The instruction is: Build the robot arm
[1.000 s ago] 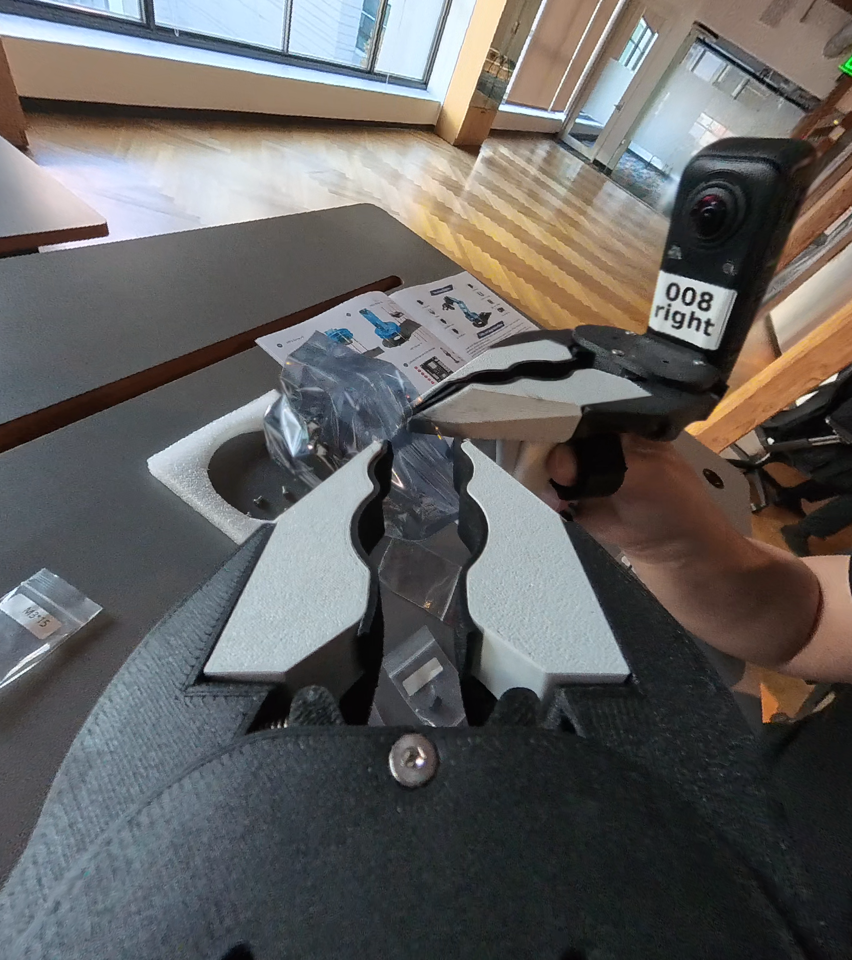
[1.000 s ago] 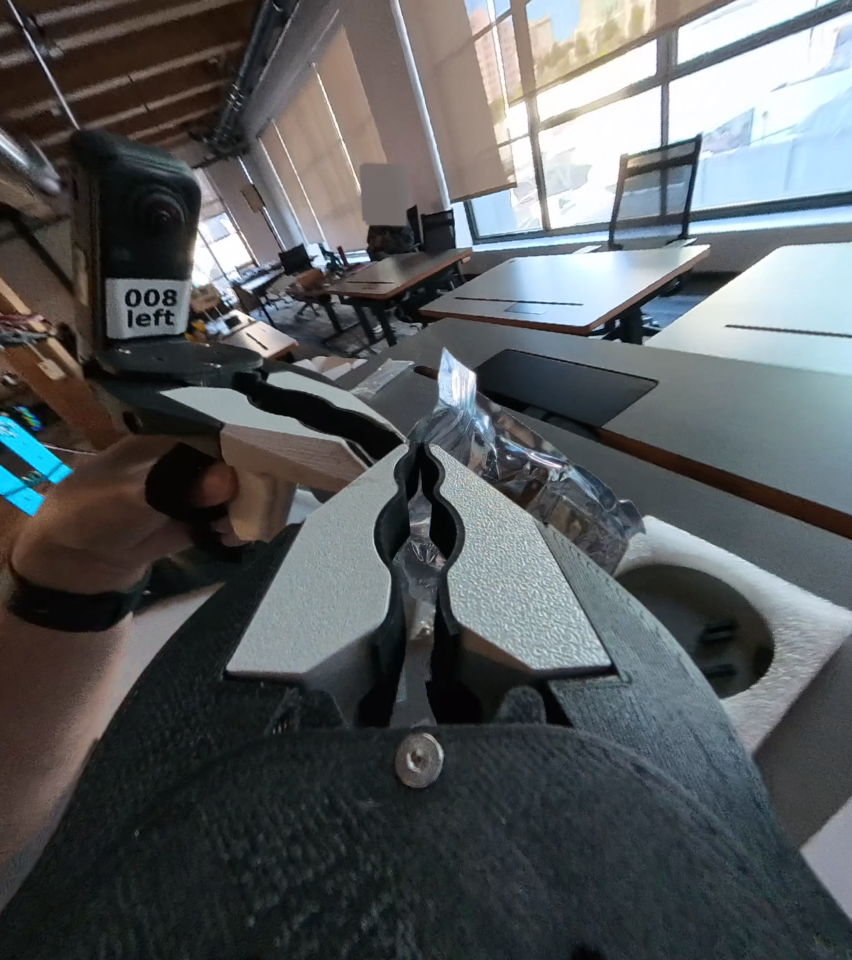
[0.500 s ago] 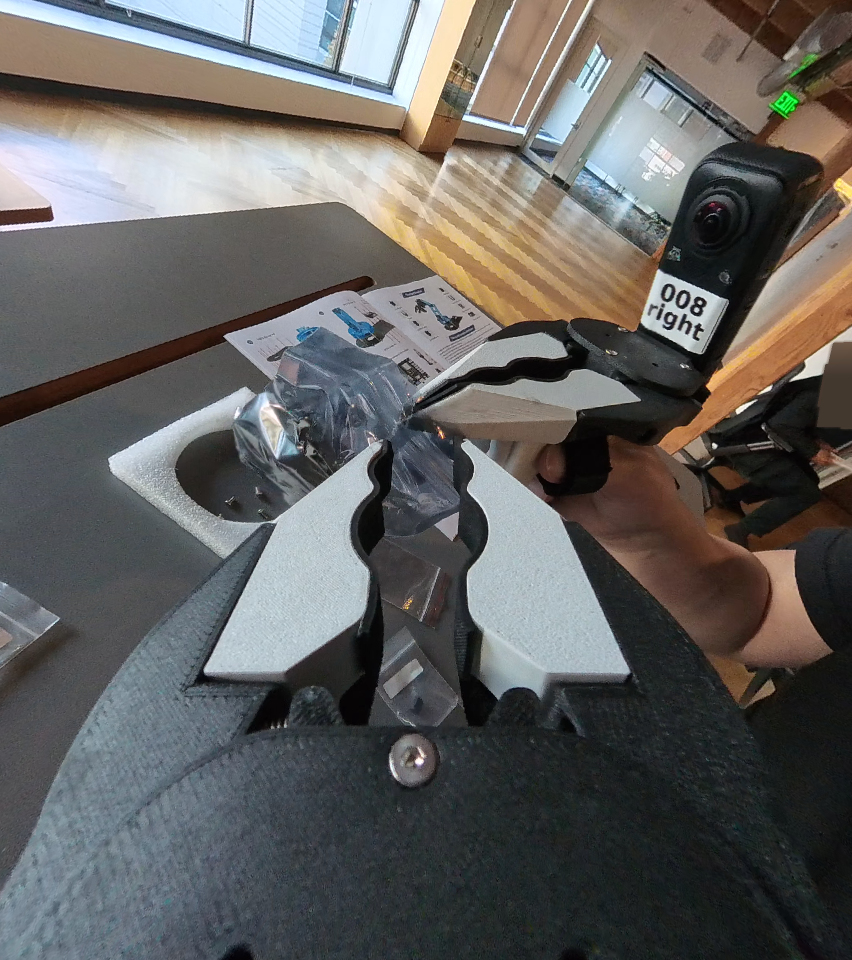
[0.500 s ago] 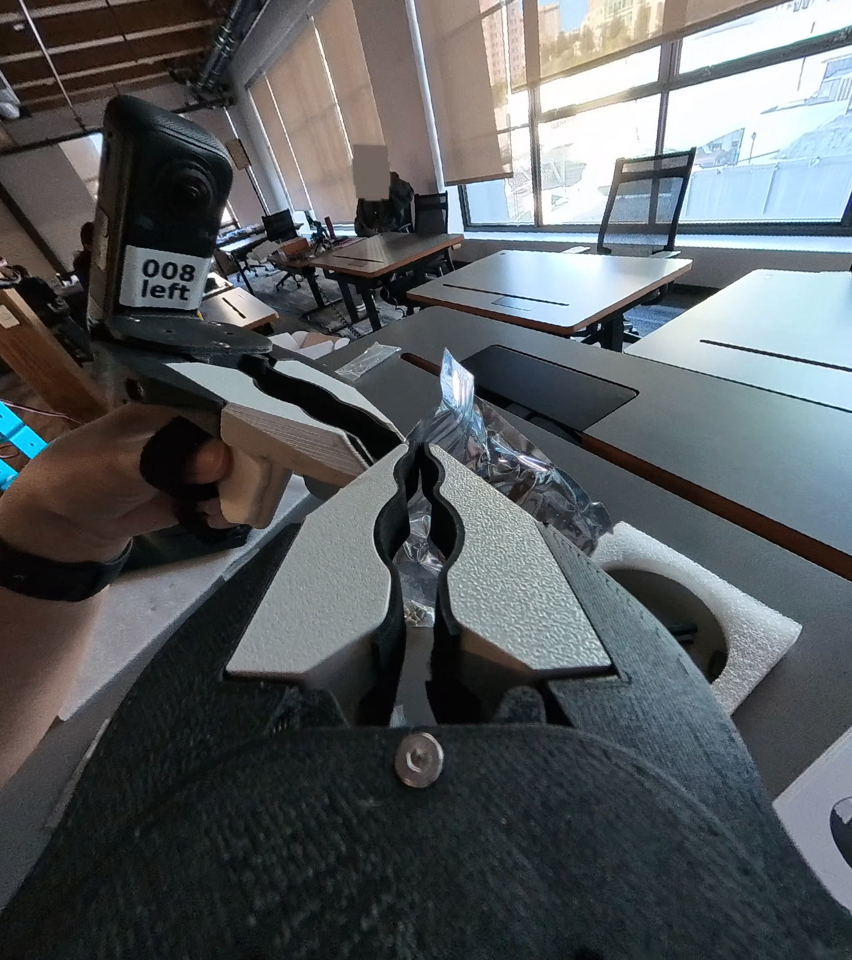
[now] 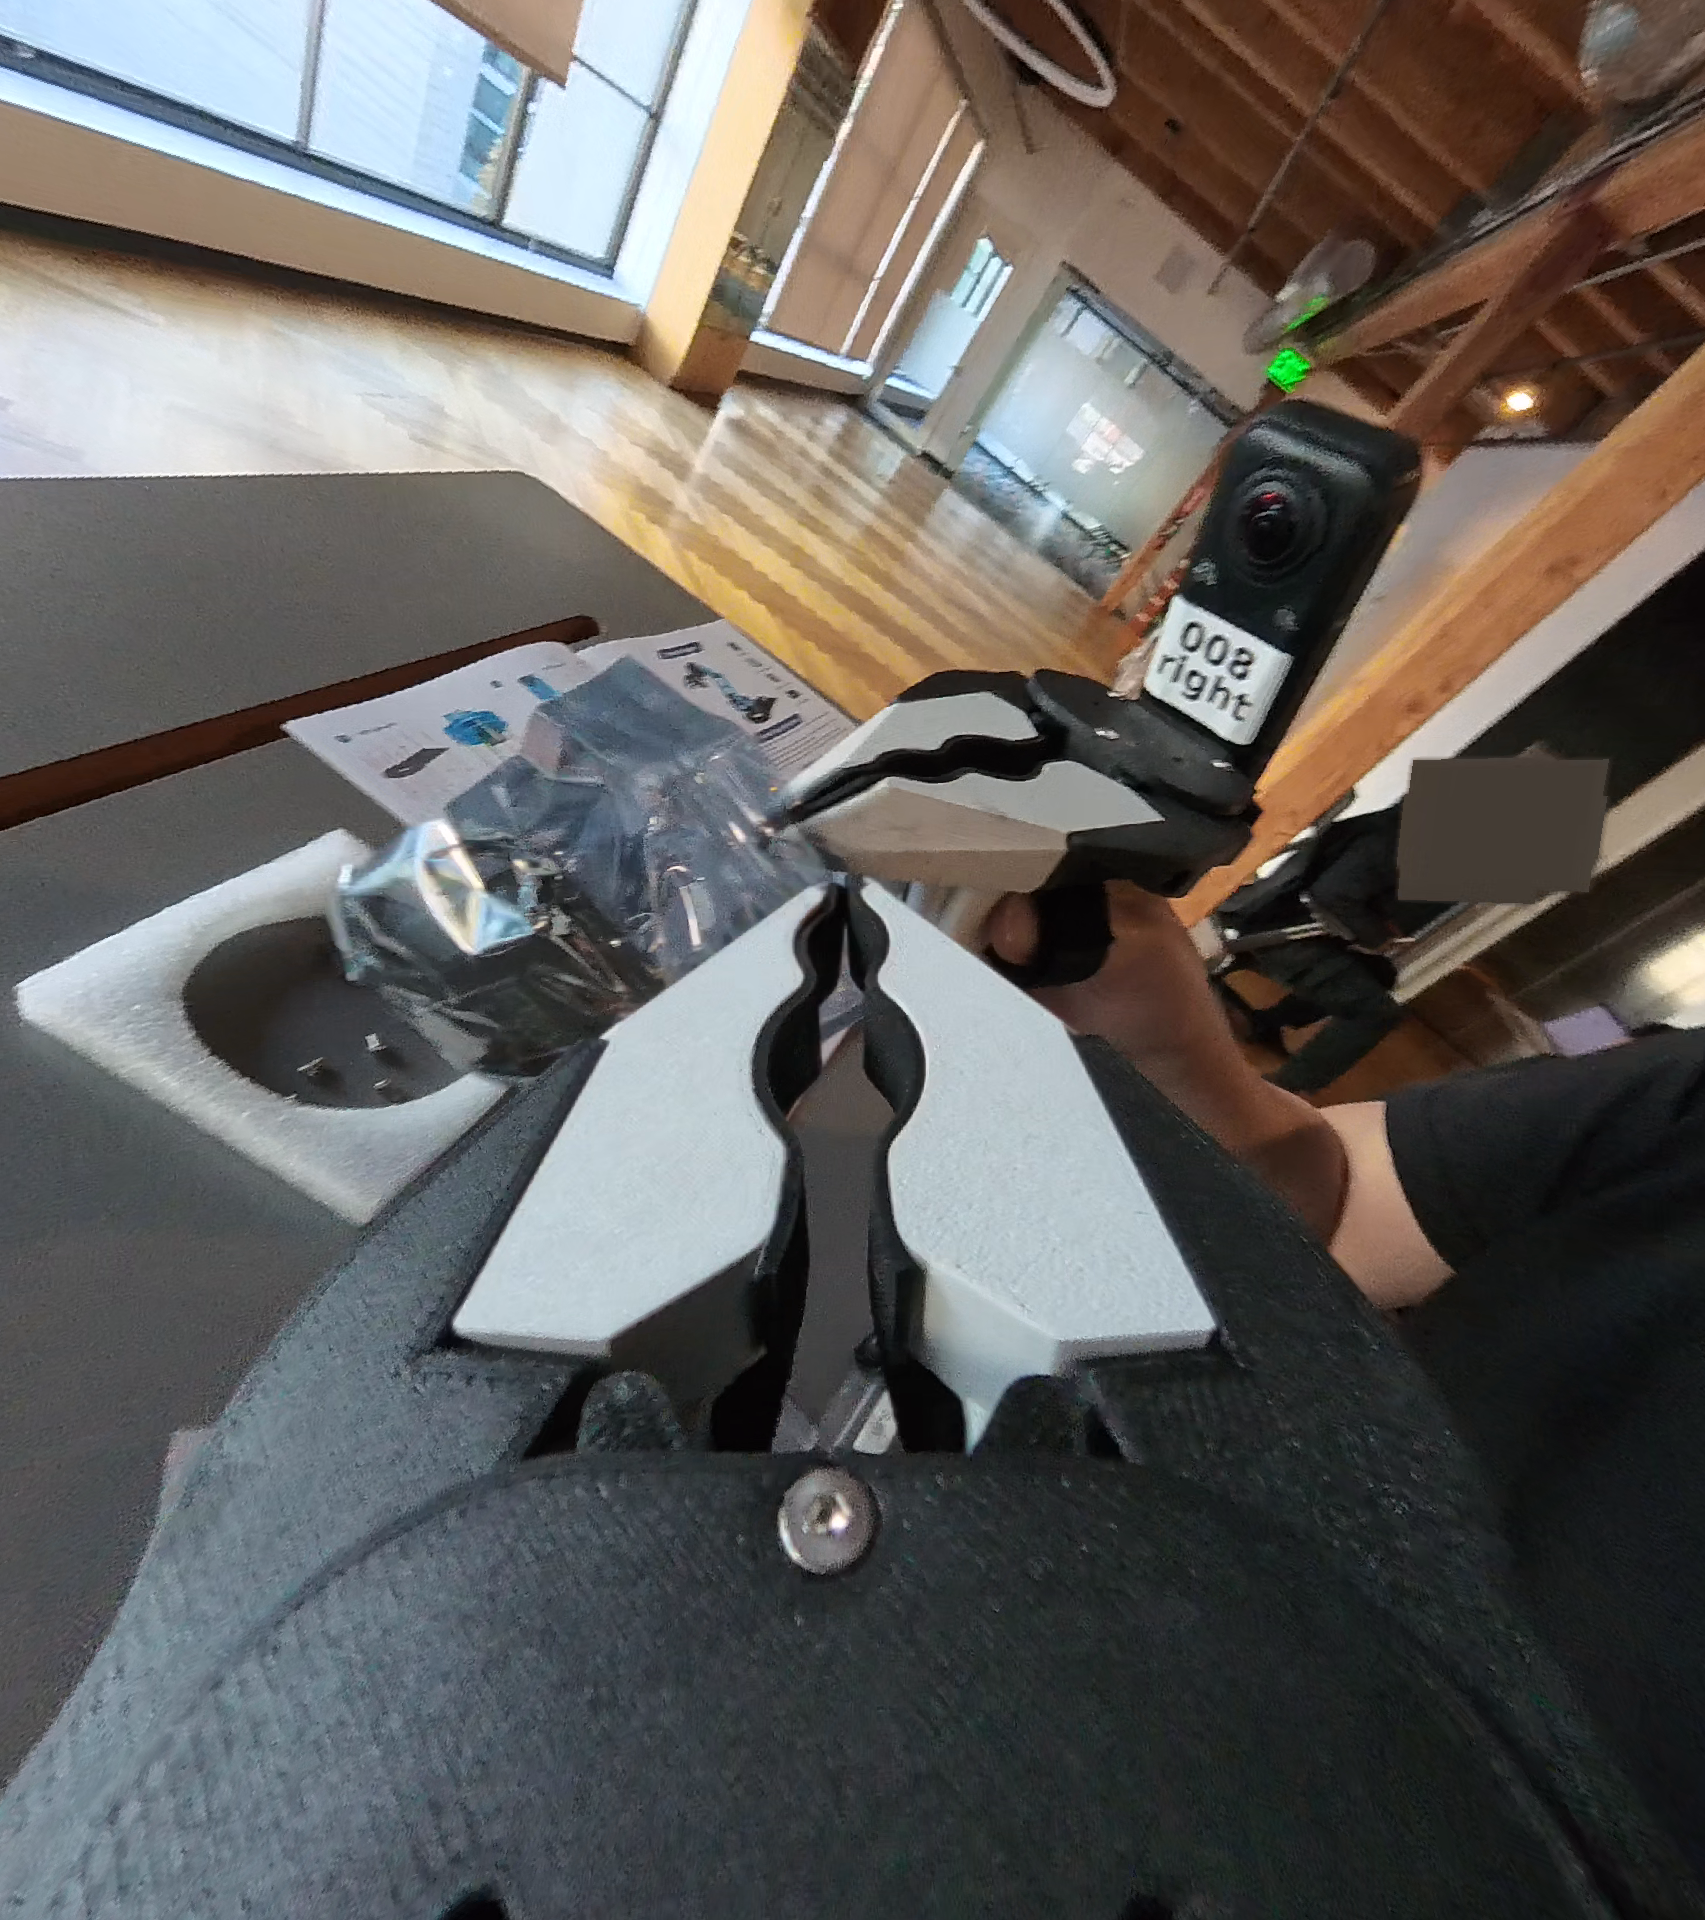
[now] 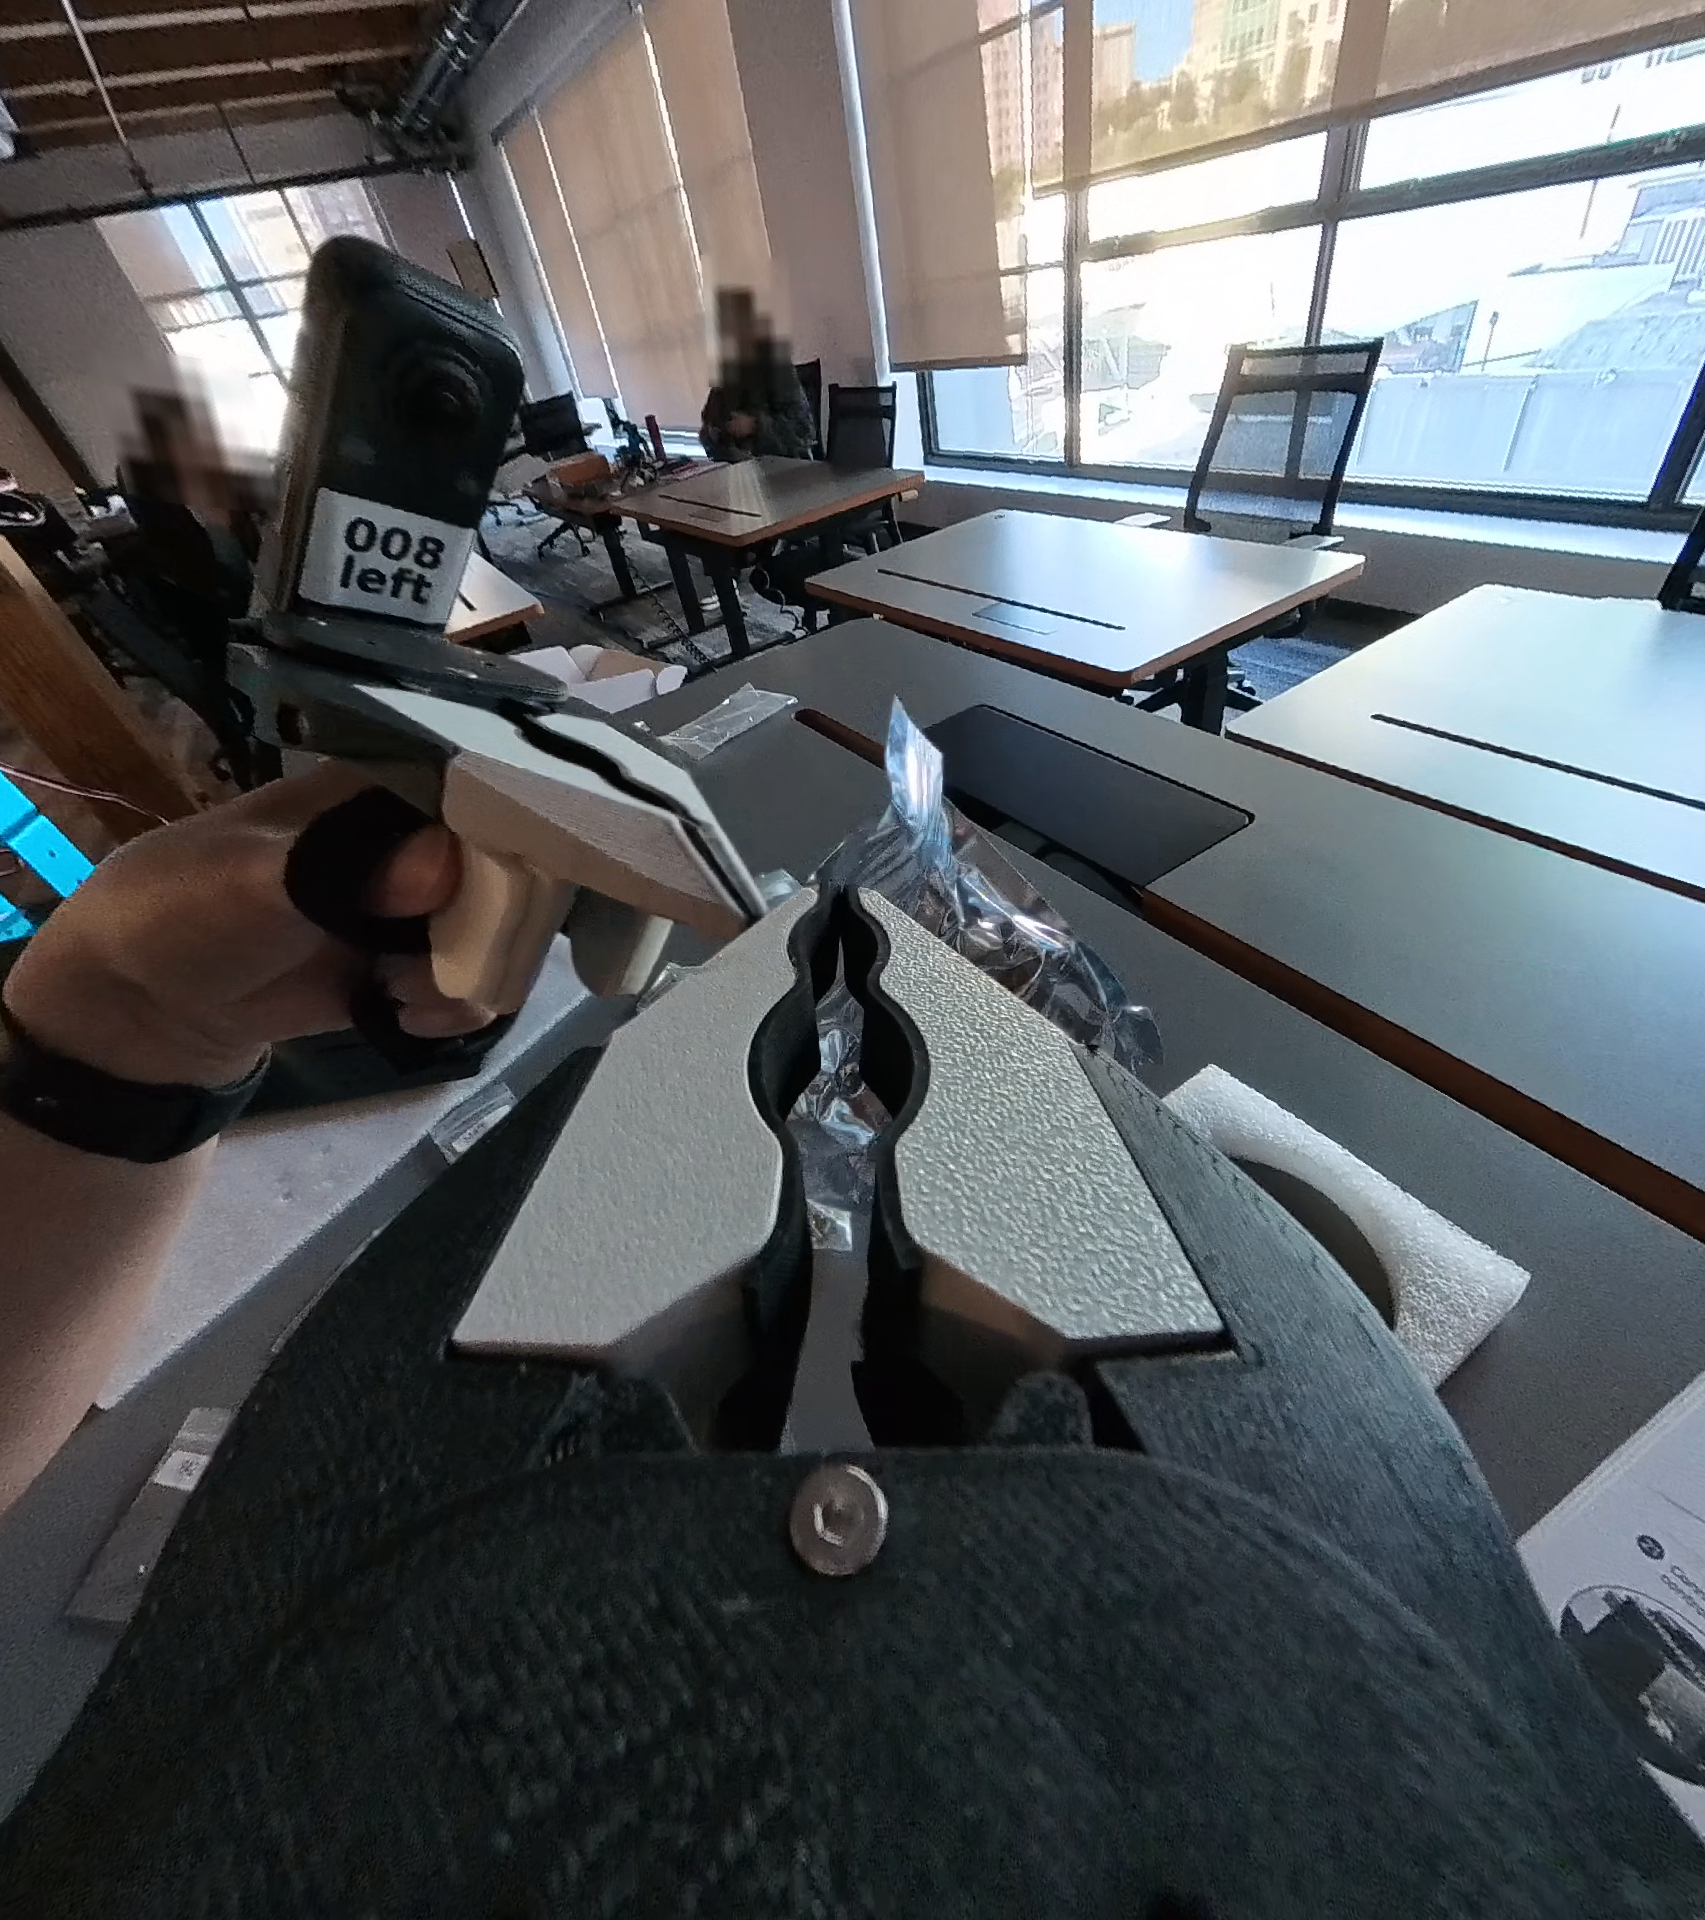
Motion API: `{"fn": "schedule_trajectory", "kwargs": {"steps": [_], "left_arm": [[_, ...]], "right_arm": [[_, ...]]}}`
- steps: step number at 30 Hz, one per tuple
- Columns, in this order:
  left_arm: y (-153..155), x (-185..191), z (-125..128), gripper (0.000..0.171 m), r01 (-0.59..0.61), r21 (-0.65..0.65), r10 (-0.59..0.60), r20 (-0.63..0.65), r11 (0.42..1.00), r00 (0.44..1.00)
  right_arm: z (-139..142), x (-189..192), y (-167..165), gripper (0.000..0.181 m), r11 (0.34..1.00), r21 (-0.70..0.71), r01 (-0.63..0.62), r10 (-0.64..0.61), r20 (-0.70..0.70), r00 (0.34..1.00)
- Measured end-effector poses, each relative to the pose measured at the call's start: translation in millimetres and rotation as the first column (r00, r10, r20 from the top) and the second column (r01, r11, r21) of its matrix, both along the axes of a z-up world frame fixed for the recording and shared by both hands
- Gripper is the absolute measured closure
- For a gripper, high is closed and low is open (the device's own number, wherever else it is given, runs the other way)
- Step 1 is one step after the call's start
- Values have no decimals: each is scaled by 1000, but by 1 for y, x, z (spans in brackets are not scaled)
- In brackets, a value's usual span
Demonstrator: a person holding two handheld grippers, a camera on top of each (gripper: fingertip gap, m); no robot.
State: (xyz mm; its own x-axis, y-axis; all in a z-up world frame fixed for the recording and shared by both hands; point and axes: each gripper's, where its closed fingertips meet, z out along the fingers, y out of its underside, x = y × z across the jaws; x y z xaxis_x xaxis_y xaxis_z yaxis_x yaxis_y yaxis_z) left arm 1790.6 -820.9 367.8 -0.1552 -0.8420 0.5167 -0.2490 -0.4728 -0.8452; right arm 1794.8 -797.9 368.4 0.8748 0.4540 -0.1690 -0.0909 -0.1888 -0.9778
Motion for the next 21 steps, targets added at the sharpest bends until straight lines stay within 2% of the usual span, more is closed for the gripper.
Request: {"fn": "schedule_trajectory", "kwargs": {"steps": [3,7,9,12,16,19,21], "left_arm": [[7,-1,-13,171,-43,83,49,-77,996,996],[1,2,10,148,-39,12,39,35,999,999],[4,3,5,150,-79,90,81,-17,993,997],[15,2,-1,134,-176,257,205,-87,950,975],[16,1,-4,118,-213,354,278,-147,911,949],[10,2,-3,125,-195,398,278,-161,896,947],[8,5,0,136,-203,383,275,-144,901,951]], "right_arm": [[2,-3,-1,181,1000,3,-7,7,-15,1000],[-7,-3,3,181,1000,-15,16,-15,30,999],[-8,-3,3,181,1000,-29,9,-9,-10,1000],[-6,-5,2,181,999,-34,-23,20,-89,996],[-2,-5,1,181,997,-40,-63,53,-216,975],[-1,-4,1,181,995,-46,-92,74,-300,951],[-2,-4,2,181,997,-40,-68,55,-261,964]]}}
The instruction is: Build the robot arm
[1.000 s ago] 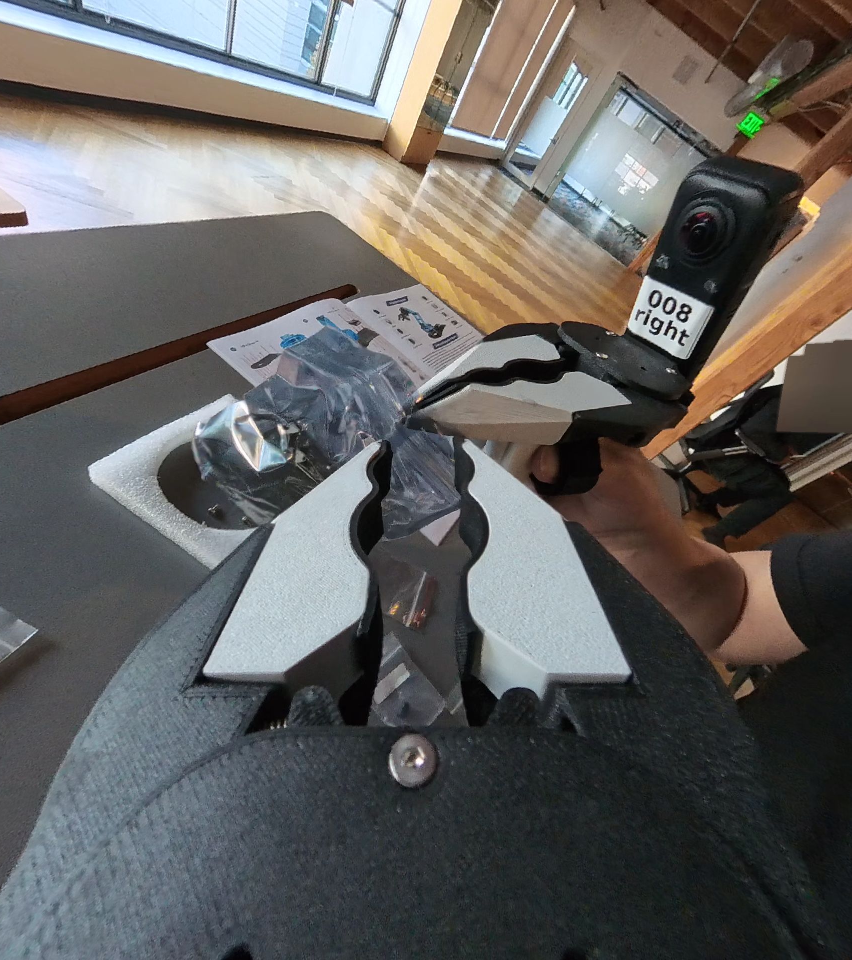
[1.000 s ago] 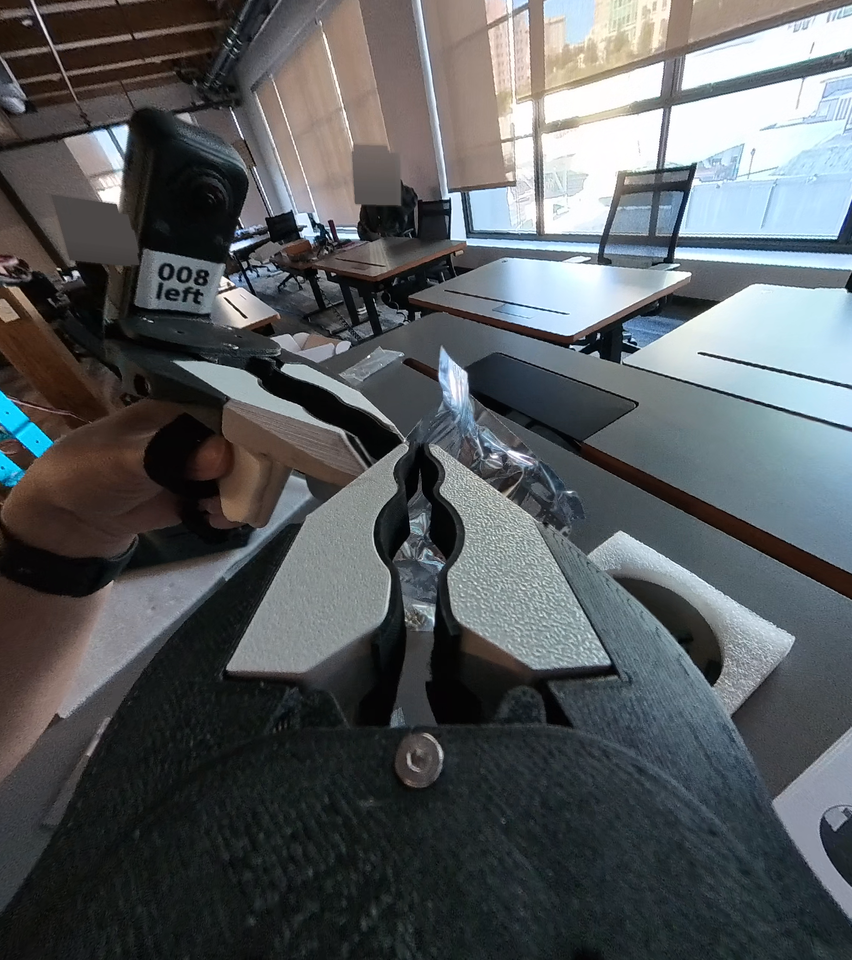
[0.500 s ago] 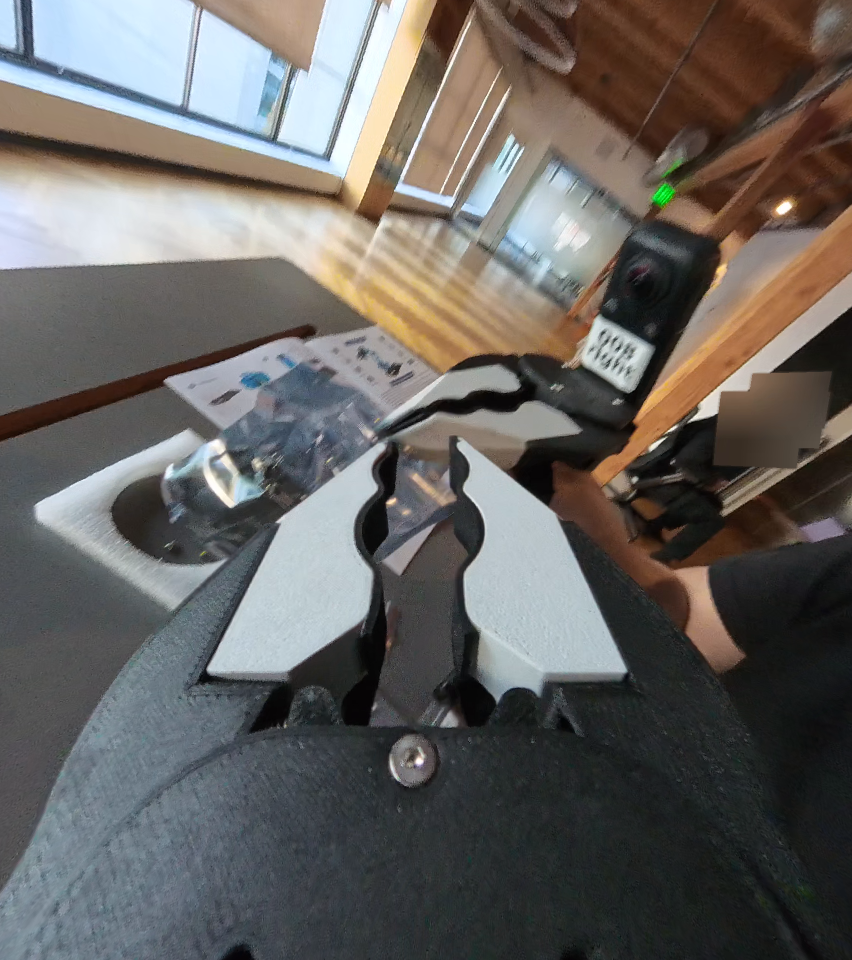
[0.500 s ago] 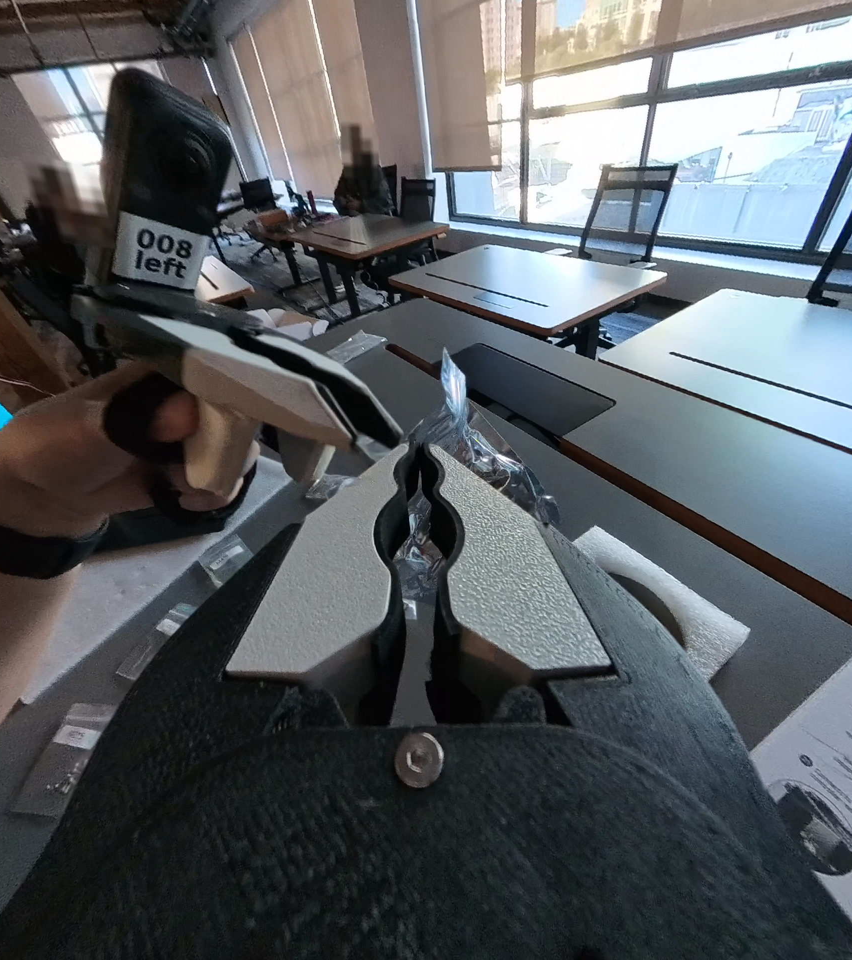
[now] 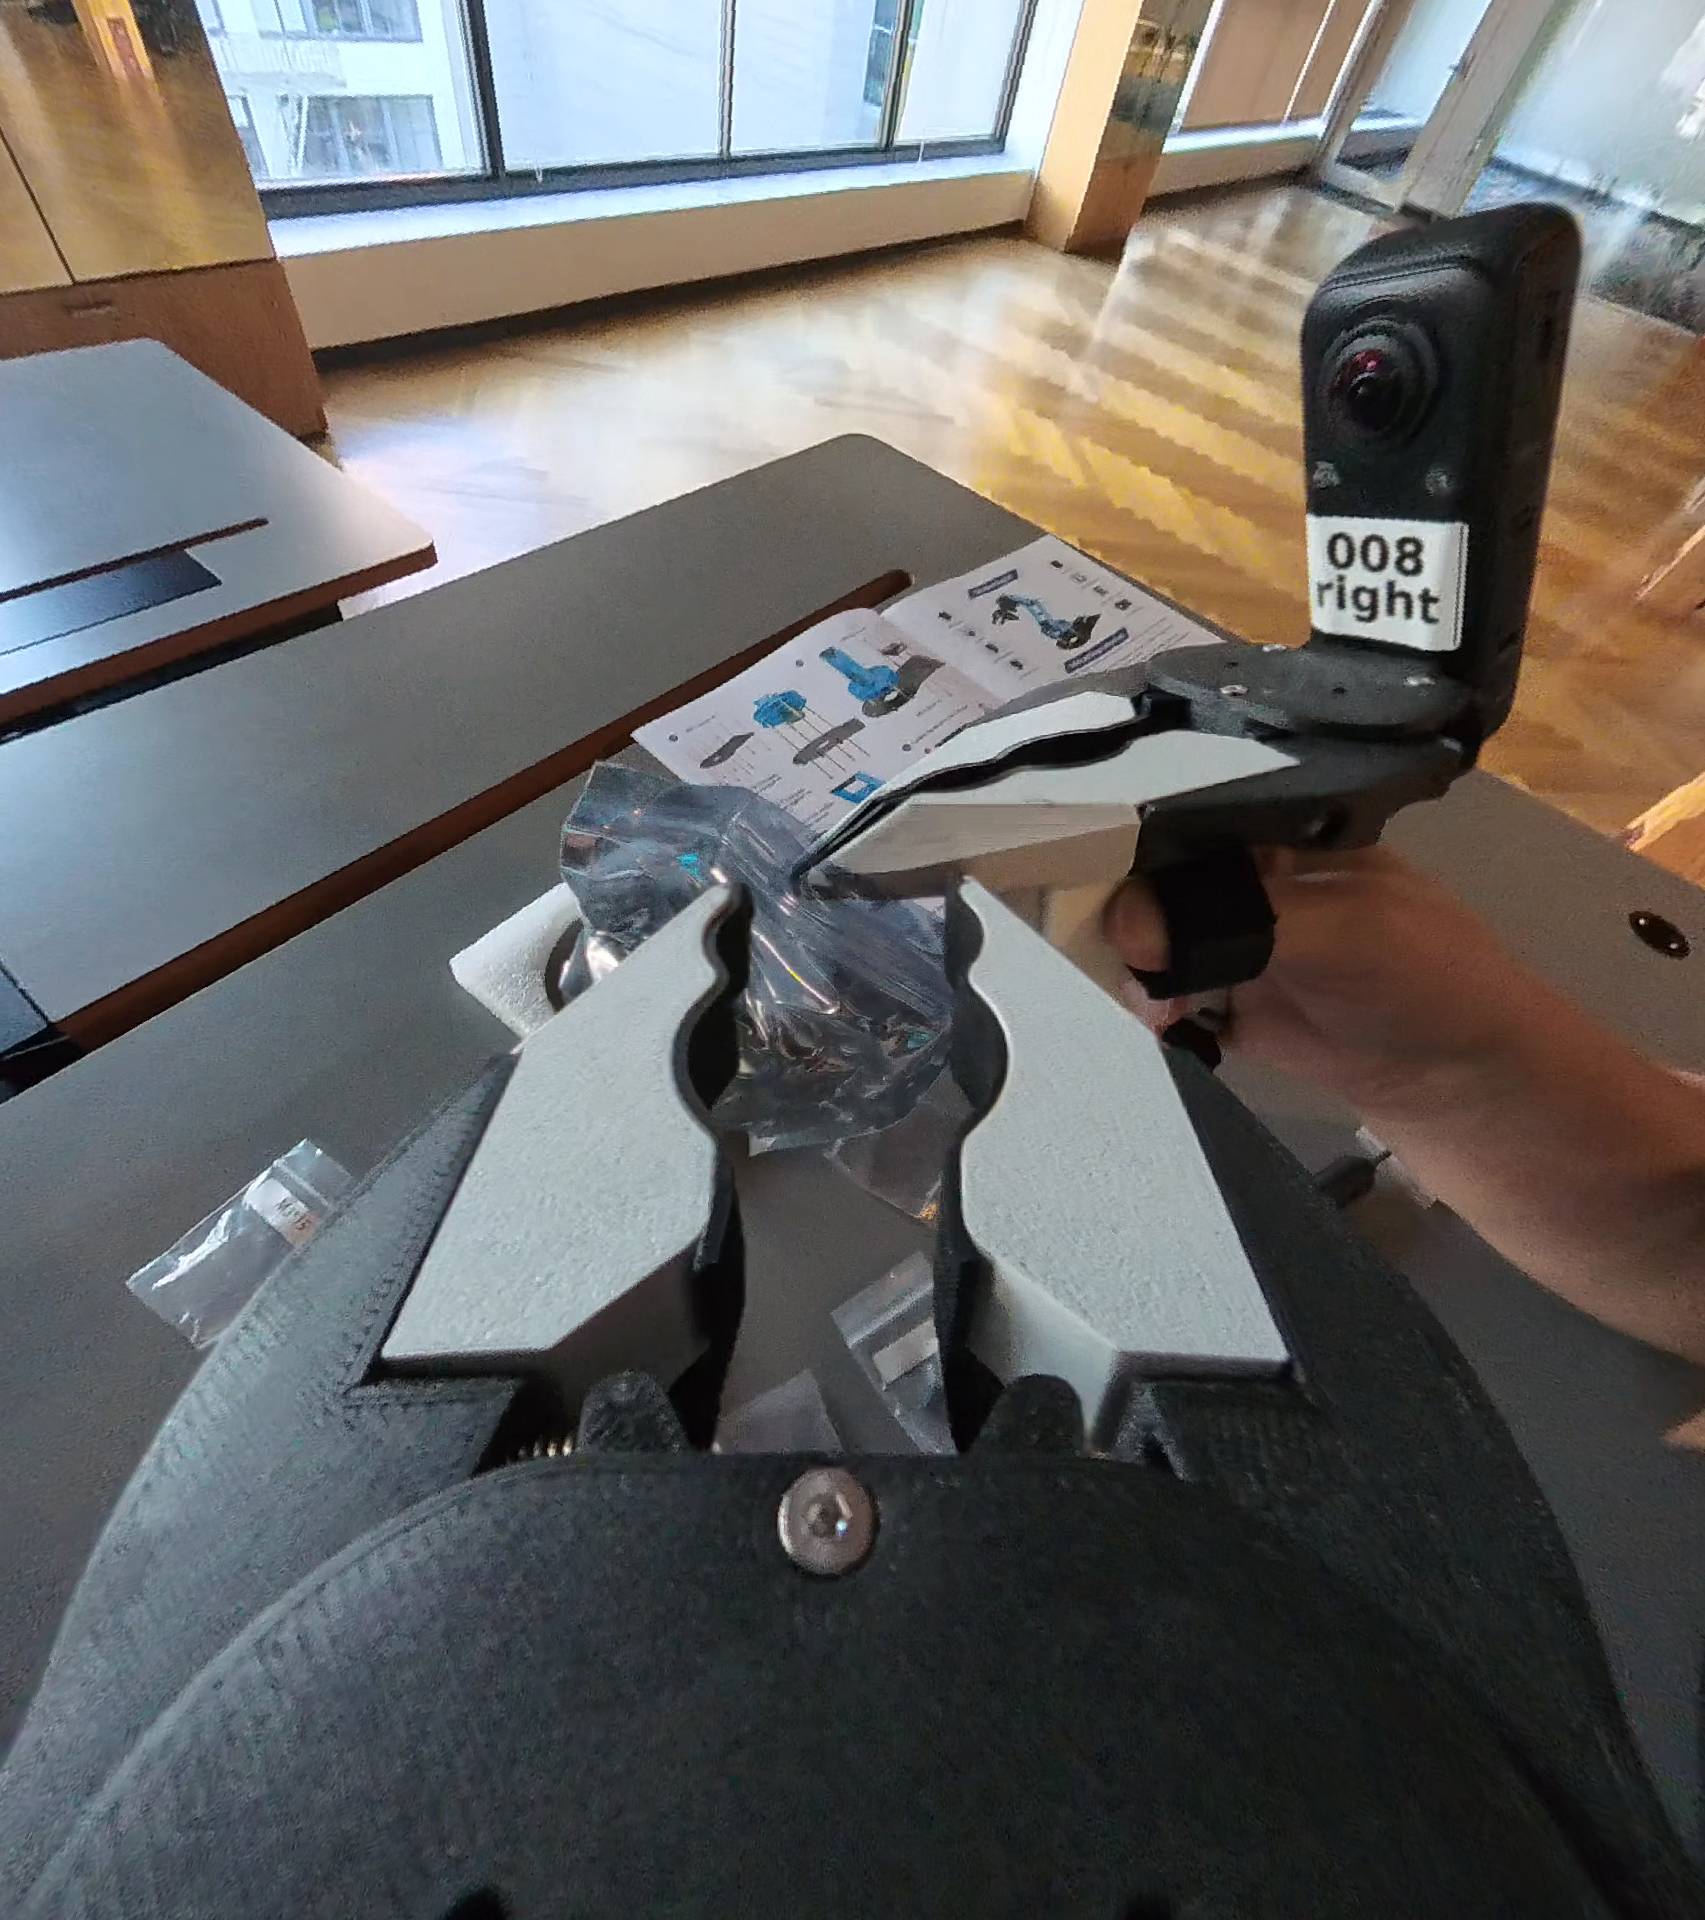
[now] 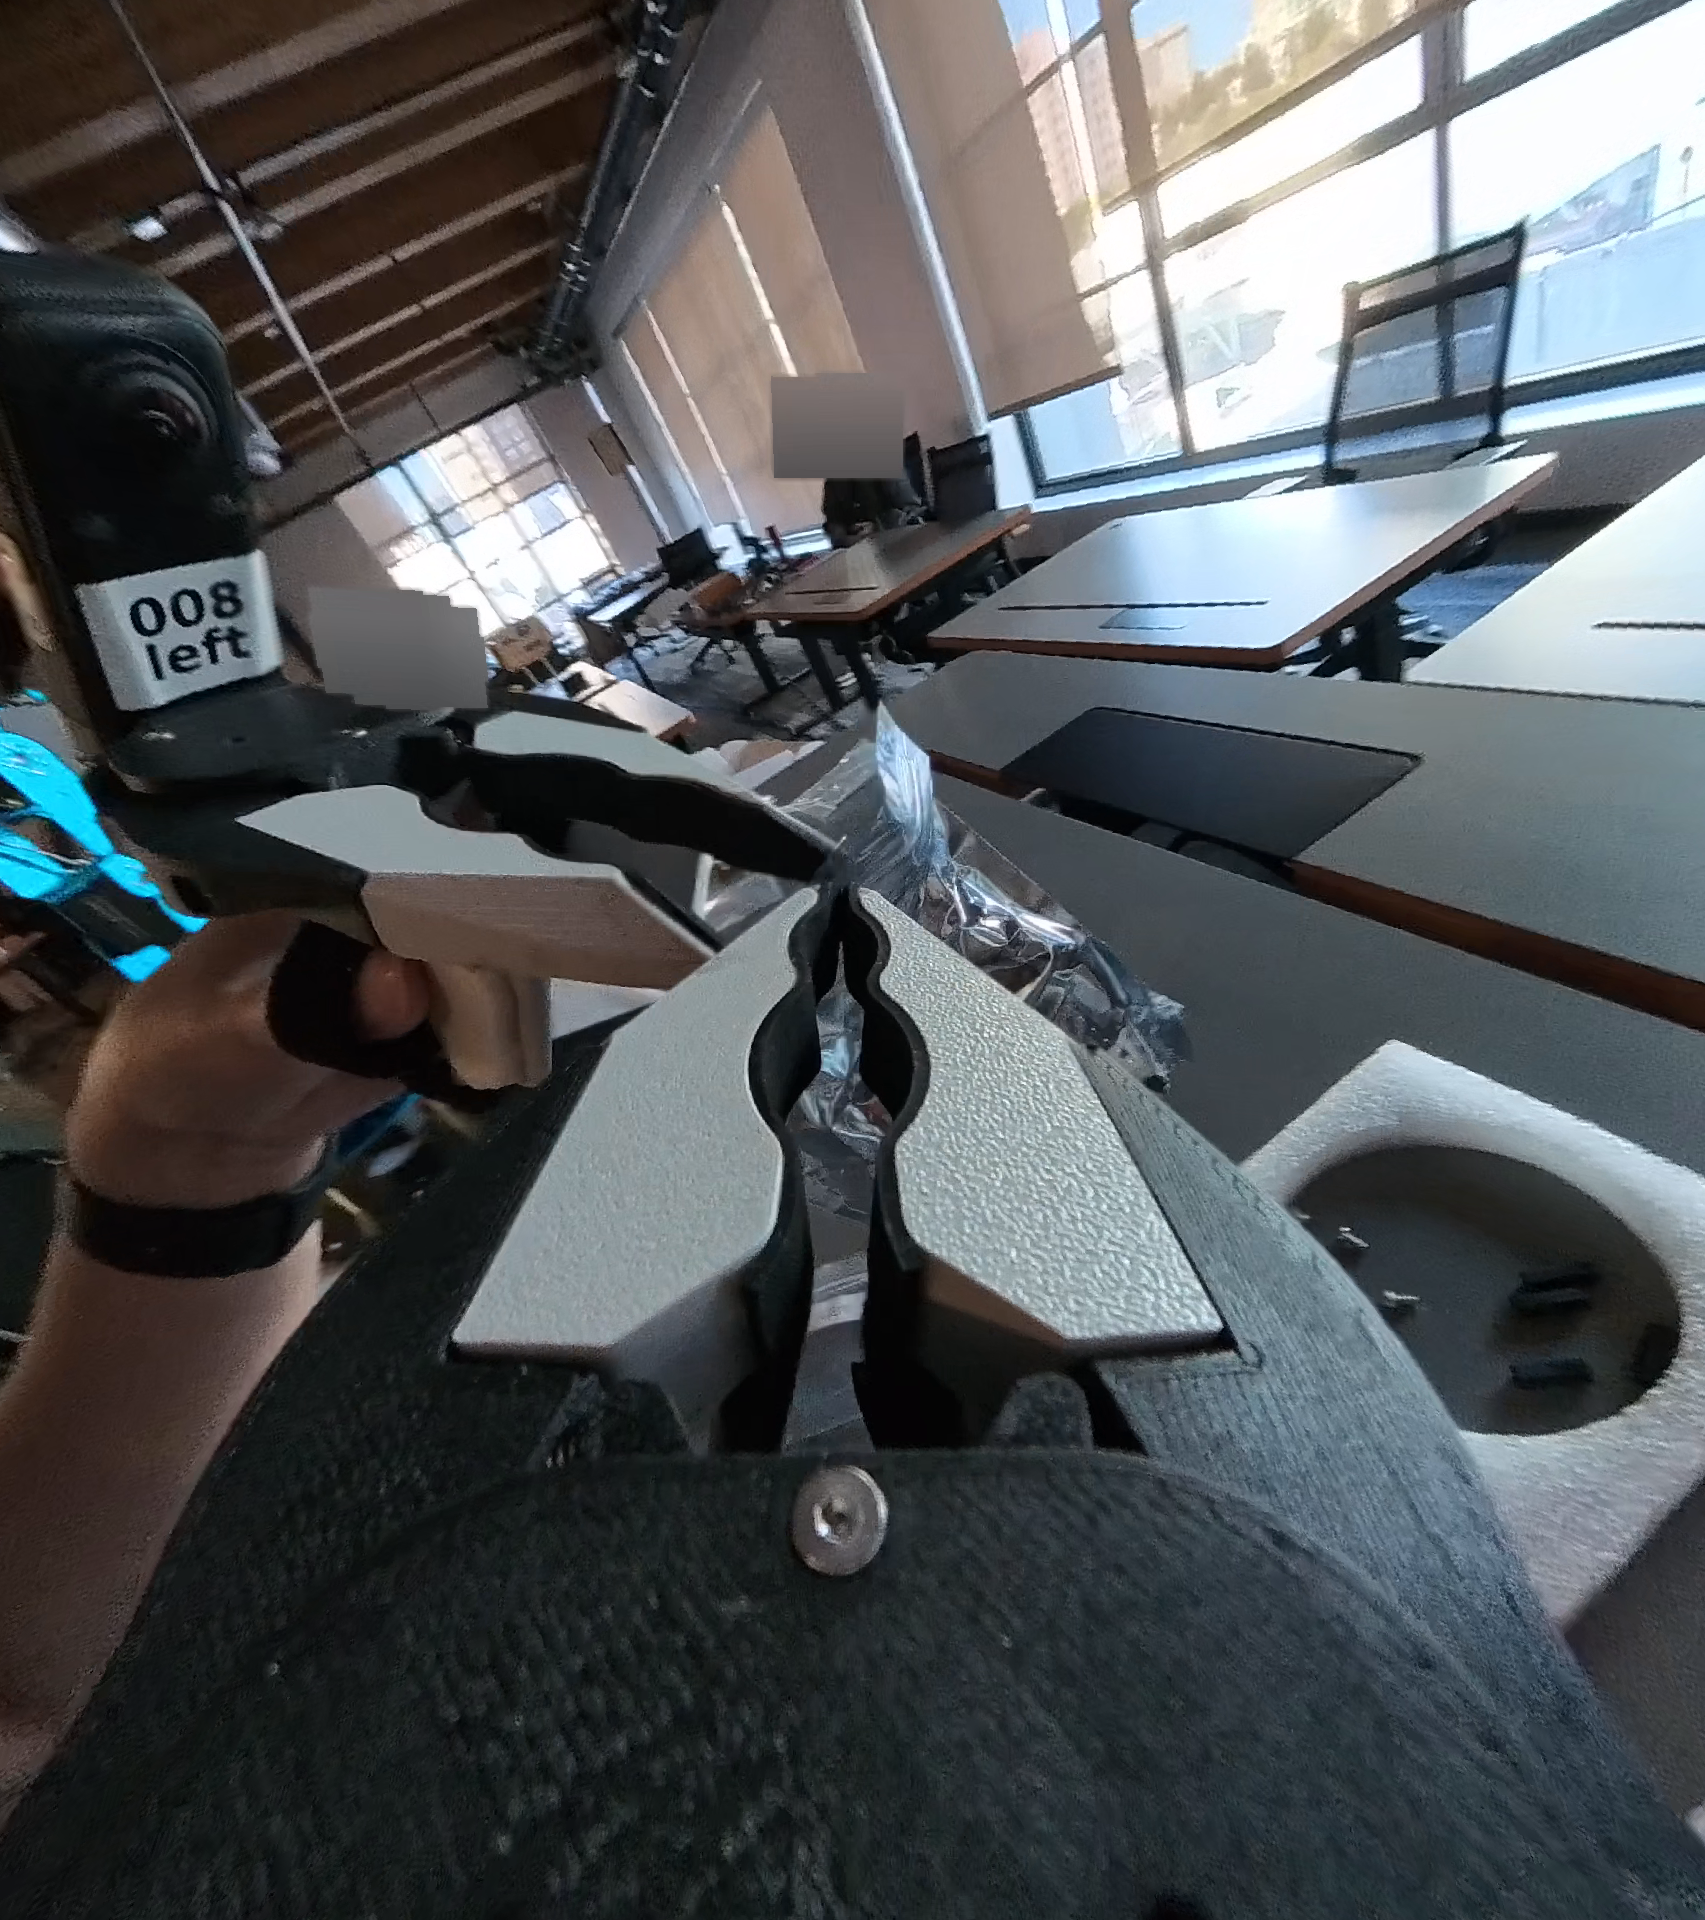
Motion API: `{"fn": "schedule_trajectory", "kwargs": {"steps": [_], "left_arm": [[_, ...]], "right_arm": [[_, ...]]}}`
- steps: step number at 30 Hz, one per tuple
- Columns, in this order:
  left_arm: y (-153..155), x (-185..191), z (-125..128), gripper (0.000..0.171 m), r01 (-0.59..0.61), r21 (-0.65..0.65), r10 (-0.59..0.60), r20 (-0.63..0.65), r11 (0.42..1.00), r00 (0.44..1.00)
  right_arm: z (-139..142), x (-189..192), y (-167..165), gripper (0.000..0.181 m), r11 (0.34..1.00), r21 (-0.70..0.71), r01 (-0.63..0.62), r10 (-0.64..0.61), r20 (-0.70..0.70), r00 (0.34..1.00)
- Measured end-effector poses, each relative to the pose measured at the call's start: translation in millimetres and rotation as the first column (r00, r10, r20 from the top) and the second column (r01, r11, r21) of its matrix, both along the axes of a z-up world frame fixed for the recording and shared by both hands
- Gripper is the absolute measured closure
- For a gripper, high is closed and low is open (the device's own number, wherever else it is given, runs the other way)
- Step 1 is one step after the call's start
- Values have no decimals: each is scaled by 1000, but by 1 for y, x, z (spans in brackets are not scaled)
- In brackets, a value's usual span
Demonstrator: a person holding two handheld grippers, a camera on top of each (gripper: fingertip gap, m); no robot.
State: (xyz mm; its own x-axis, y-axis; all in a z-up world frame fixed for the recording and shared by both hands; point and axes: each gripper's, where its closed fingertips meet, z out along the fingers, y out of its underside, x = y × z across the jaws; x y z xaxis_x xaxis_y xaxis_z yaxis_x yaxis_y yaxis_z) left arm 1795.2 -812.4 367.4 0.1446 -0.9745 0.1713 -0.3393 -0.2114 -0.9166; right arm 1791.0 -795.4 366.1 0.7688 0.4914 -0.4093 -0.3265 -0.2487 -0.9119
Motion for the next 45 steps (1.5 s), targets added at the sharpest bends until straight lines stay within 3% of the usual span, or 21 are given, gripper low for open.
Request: {"fn": "schedule_trajectory", "kwargs": {"steps": [6,11,16,24,30,33,36,40,42,45], "left_arm": [[0,-1,-3,147,6,-32,-6,-6,999,1000],[-3,-2,-4,157,41,-19,-41,-20,999,999],[-3,-3,-12,162,55,-49,-57,-43,997,997],[-5,-5,-12,168,78,-97,-81,-28,992,996],[-8,-9,-14,169,133,-171,-136,-4,976,991],[-13,-12,-13,171,190,-204,-190,19,960,982],[-17,-14,-15,171,242,-247,-237,50,938,970],[-12,-14,-19,171,228,-238,-225,40,944,974],[-8,-16,-23,171,211,-226,-212,17,951,977],[-8,-14,-11,171,231,-289,-208,110,929,972]], "right_arm": [[2,3,1,181,994,71,78,-86,117,989],[4,0,0,181,999,46,30,-31,13,999],[1,-2,1,181,997,51,53,-57,72,996],[0,-2,1,181,985,122,120,-153,308,939],[-5,-7,0,181,991,111,73,-111,400,910],[-10,-13,-3,181,998,55,-9,-12,372,928],[-12,-16,-8,181,994,-2,-107,104,250,963],[-11,-15,-11,181,983,-27,-183,185,107,977],[-12,-12,-11,181,981,-34,-193,195,71,978],[-16,-4,-5,181,992,-25,-126,128,142,982]]}}
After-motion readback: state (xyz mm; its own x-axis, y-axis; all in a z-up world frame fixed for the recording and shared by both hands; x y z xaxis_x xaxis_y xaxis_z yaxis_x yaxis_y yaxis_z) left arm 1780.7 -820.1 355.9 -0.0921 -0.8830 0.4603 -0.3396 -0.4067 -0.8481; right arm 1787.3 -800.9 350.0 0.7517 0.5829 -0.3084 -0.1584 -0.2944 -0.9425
